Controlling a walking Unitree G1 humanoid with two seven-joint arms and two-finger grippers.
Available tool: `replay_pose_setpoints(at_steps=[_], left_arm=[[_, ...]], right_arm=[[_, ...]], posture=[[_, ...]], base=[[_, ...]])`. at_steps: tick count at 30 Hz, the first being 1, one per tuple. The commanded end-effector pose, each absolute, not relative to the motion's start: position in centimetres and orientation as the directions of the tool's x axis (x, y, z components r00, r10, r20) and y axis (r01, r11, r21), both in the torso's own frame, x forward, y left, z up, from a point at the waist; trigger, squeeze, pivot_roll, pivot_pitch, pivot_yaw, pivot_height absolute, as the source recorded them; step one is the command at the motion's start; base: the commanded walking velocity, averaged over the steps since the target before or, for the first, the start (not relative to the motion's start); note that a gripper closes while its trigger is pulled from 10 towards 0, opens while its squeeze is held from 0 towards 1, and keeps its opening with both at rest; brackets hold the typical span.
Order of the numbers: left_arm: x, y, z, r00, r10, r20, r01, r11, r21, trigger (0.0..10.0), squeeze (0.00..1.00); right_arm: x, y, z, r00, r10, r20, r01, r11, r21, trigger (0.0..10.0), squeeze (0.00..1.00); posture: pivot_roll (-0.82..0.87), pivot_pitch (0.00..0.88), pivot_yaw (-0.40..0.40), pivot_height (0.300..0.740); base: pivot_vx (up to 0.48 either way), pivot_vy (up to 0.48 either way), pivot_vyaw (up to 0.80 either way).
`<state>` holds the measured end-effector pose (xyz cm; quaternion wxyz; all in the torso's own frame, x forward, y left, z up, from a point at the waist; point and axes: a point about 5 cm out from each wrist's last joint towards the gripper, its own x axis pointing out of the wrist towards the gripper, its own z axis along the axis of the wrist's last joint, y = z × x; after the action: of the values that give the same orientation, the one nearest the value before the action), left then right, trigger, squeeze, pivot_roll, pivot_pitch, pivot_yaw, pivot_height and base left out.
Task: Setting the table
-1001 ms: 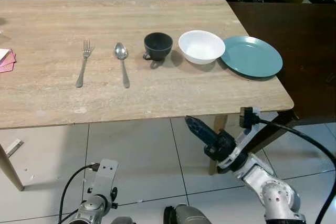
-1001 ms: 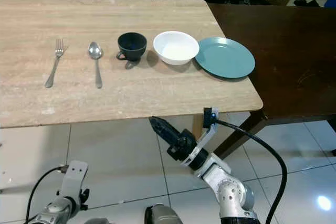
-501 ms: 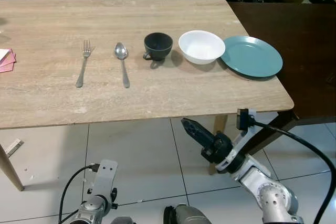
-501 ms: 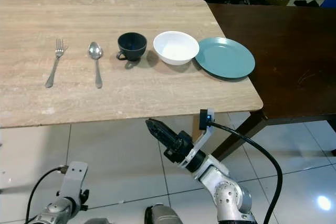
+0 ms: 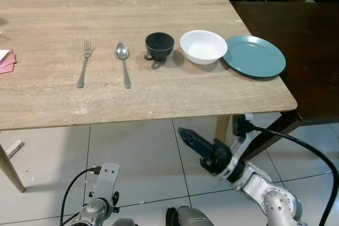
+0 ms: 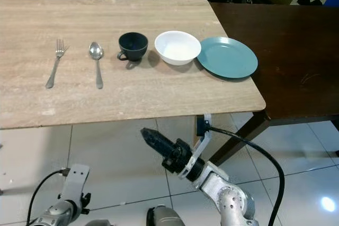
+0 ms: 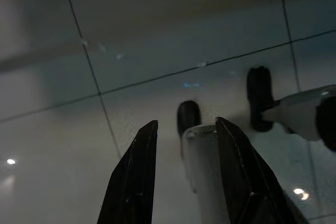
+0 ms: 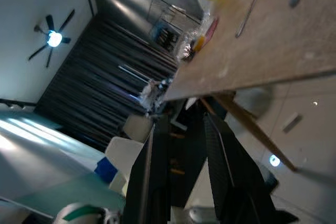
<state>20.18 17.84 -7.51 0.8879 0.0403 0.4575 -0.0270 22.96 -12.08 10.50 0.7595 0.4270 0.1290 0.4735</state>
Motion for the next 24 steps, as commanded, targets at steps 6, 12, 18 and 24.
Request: replay_pose_setpoints(at_steps=[6, 12, 18, 24], left_arm=[[19.7, 18.1, -7.8, 0.554, -0.006, -0.833, -0.081, 0.995, -0.060, 10.0, 0.00], [19.3, 19.0, -7.9, 0.540, 0.006, -0.841, -0.179, 0.978, -0.108, 10.0, 0.00], [19.5, 20.1, -7.6, 0.570, 0.091, -0.816, -0.185, 0.982, -0.020, 10.0, 0.00], [20.9, 19.9, -6.5, 0.675, 0.042, -0.737, -0.127, 0.990, -0.060, 10.0, 0.00]], right_arm=[[23.0, -12.2, 7.6, 0.541, 0.841, -0.011, -0.613, 0.402, 0.680, 10.0, 0.00], [22.3, -12.8, 6.4, 0.483, 0.864, -0.141, -0.619, 0.452, 0.642, 10.0, 0.00], [24.8, -15.6, 1.6, 0.643, 0.545, -0.538, -0.430, 0.838, 0.336, 10.0, 0.00], [26.2, -17.3, 1.3, 0.779, 0.343, -0.525, -0.234, 0.936, 0.263, 10.0, 0.00]], posture=[[0.02, 0.078, -0.015, 0.740], [0.03, 0.076, -0.035, 0.740], [0.04, 0.083, -0.042, 0.740], [0.04, 0.104, -0.035, 0.740]], base=[[0.000, 0.000, 0.00], [0.000, 0.000, 0.00], [0.000, 0.000, 0.00], [0.000, 0.000, 0.00]])
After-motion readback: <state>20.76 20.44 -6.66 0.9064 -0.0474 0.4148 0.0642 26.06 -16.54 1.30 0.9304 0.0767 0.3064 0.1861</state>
